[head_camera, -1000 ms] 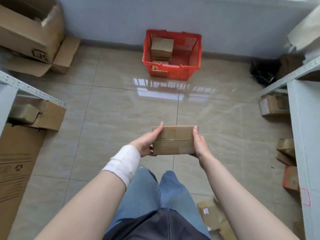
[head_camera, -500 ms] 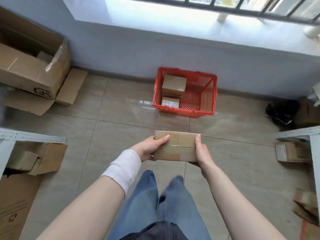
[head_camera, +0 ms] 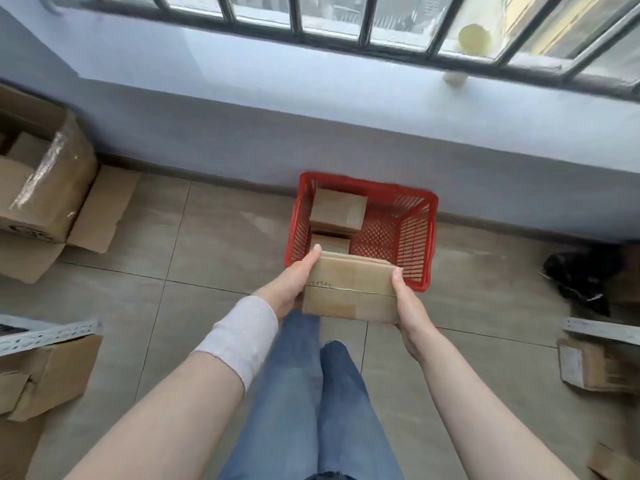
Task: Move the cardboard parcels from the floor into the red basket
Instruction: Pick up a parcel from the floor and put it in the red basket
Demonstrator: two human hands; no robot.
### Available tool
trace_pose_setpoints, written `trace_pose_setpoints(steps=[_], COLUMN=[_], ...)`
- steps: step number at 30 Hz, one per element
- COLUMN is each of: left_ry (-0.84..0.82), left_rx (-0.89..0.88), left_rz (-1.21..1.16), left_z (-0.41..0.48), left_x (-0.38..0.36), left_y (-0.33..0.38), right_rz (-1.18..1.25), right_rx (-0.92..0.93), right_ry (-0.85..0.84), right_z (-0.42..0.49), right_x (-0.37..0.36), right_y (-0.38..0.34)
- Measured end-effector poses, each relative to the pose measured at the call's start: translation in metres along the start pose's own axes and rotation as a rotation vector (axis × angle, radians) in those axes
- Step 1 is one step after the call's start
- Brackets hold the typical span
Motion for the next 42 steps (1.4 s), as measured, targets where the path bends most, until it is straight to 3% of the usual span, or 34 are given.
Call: trace_pose_setpoints(steps=[8,20,30,42], left_ry=[0.040,0.330,0.419,0.453], left_rx=[-0.078,-0.218,-0.165,-0.153], left_rz=[-0.045,0.215,0.419,0.450], left_z=[0.133,0.349,0.405,0.426], left_x=[0.003,0.016,0.016,0.014], left_y=[0.042,-0.022,-0.050,-0.061], right_rz=[0.017,-0.007,-0.119,-0.102], right_rx=[-0.094,-0.102,-0.069,-0.031], right_ry=[-0.065,-0.125,-0.055,-0.041], right_z=[0.138,0.347,0.398,0.421], right_x=[-0.013,-0.069,-0.097,-0.101], right_y=[-0.025,0.077,0.121,0.129])
Point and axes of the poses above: each hand's wrist, its own z-axis towards the middle knuckle, its own x-axis out of the back of the hand, y = z × x, the point moved 6 cm from there along z, towards the middle knuckle, and after that the axes turned 7 degrees about y, right-handed, at the moved point
